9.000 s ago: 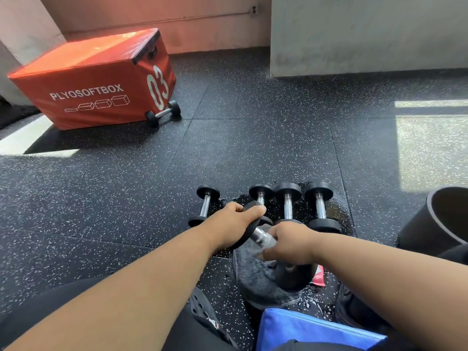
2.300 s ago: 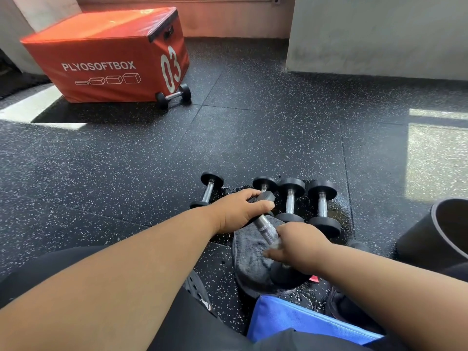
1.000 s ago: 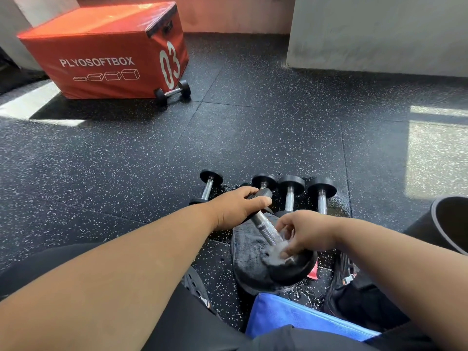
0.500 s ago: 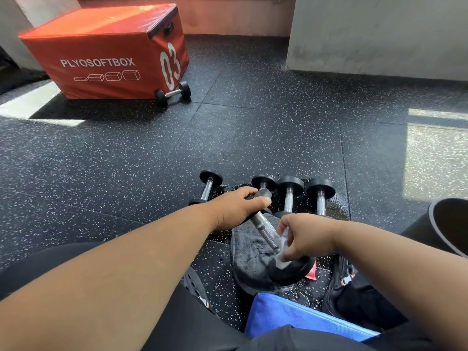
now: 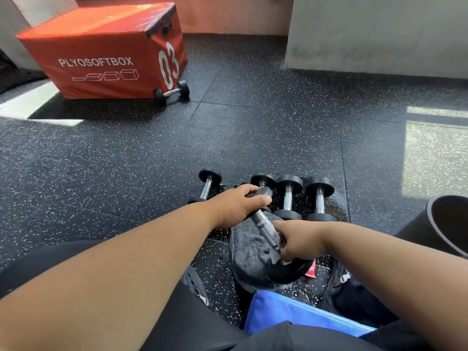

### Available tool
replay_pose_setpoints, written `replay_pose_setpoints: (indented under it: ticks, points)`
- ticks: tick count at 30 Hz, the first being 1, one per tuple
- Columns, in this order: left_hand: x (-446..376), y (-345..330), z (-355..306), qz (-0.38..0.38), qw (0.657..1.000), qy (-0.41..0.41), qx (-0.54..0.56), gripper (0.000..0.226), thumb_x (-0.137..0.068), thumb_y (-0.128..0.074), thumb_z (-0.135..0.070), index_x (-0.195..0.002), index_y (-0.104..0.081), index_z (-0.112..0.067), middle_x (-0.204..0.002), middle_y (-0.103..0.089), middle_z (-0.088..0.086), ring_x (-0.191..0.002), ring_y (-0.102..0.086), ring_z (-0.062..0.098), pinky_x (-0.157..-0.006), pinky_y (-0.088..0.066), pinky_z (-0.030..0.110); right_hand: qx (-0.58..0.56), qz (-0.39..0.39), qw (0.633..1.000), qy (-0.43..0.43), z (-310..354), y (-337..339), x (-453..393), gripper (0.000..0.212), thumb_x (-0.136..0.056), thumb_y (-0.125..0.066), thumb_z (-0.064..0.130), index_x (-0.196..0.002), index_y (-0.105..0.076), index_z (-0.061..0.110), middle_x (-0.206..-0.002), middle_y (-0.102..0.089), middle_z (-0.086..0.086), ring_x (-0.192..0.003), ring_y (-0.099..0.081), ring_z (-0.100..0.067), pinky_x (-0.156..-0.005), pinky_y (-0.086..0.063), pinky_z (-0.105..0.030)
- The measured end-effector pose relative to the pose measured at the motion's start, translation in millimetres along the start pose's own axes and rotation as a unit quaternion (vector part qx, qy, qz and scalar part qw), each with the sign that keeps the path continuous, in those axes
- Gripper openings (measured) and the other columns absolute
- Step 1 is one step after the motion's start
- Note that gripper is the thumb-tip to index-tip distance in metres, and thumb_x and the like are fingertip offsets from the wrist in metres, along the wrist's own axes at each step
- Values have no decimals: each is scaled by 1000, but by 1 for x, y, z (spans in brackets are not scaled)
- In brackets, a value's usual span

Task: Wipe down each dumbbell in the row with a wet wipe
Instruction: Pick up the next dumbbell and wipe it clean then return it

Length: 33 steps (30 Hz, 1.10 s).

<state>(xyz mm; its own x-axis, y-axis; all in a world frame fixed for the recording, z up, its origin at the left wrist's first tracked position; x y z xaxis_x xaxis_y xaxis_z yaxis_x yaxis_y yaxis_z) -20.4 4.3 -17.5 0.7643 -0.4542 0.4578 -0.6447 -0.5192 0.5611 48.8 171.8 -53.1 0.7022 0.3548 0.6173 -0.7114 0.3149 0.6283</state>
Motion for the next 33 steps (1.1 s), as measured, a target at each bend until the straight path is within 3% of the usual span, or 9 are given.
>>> replay_pose_setpoints:
  ticks: [5, 8, 12, 14, 18, 21, 27, 30, 33]
  points:
    - [1, 0, 0, -3, 1000, 2, -3, 86, -92, -55, -80, -161, -43, -31, -145, -57, -10, -131, -55, 14, -107, -37, 37, -107, -27, 994, -16, 1, -15, -16, 59, -64, -88, 55, -110, -59, 35, -95, -77, 9, -89, -75, -10, -85, -60, -32]
    - [-1, -1, 3, -6, 1000, 5, -4, 103, -76, -50, -91, -160, -44, -32, -154, -58, -3, -137, -55, 17, -113, -37, 39, -54, -86, 994, -37, 0, -19, -24, 75, -52, -84, 75, -111, -61, 35, -97, -75, 11, -90, -71, -11, -90, -58, -37]
    - [-3, -1, 4, -4, 1000, 4, 1, 87, -92, -55, -79, -162, -42, -30, -157, -55, -2, -138, -53, 19, -107, -35, 36, 10, -93, 995, -39, 0, -18, -25, 45, -72, -87, 35, -105, -57, 30, -91, -68, 6, -89, -67, -22, -81, -56, -35]
    - [-3, -1, 2, -1, 1000, 2, 2, 84, -94, -57, -77, -162, -42, -30, -157, -56, -1, -136, -54, 17, -107, -35, 35, 6, -64, 998, -23, 1, -15, -20, 44, -73, -86, 24, -100, -52, 31, -88, -64, 8, -88, -65, -20, -76, -51, -32]
    - [-1, -1, -3, 0, 1000, 0, 2, 77, -99, -58, -70, -162, -42, -30, -156, -56, -2, -126, -51, 11, -104, -33, 31, 21, -13, 1000, -17, -5, -4, -13, 40, -75, -87, 22, -95, -54, 32, -90, -68, 10, -88, -66, -16, -76, -51, -29]
    - [-1, -1, 2, 1, 1000, 6, -1, 81, -97, -56, -74, -163, -40, -30, -157, -55, -2, -133, -53, 15, -105, -34, 33, 14, -4, 1000, -24, -13, 6, -10, 43, -72, -93, 27, -92, -57, 37, -89, -69, 12, -85, -67, -13, -79, -54, -32]
    - [-3, 1, 9, -4, 1000, 17, 11, 107, -73, -52, -93, -160, -45, -32, -153, -60, -3, -134, -58, 18, -119, -40, 45, 72, -39, 995, -54, -12, 29, 1, 59, -71, -98, 34, -119, -64, 42, -81, -63, 12, -80, -62, -10, -65, -45, -28]
    - [-4, 1, 9, -6, 1000, 17, 17, 114, -66, -51, -97, -161, -44, -34, -154, -59, -3, -136, -57, 19, -121, -39, 47, 111, -45, 991, -56, -3, 26, 5, 61, -79, -90, 31, -132, -60, 36, -81, -63, 13, -92, -66, -17, -77, -53, -30]
    - [-2, 1, 6, -6, 1000, 17, 16, 112, -67, -51, -95, -161, -44, -33, -154, -59, -4, -136, -57, 19, -119, -39, 43, 153, -67, 985, -52, 5, 21, 10, 59, -88, -75, 34, -142, -53, 29, -100, -72, 6, -103, -68, -24, -88, -57, -34]
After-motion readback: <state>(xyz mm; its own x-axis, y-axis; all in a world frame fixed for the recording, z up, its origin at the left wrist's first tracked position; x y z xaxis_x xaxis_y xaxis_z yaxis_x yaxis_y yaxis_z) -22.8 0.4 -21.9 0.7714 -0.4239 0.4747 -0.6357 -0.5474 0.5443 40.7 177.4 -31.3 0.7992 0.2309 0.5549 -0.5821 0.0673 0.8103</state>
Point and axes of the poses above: each hand's wrist, its own x-axis away from the middle knuckle, its own y-axis out of the back of the hand, z = x × y, the point moved 5 cm from there along -x, towards the middle knuckle
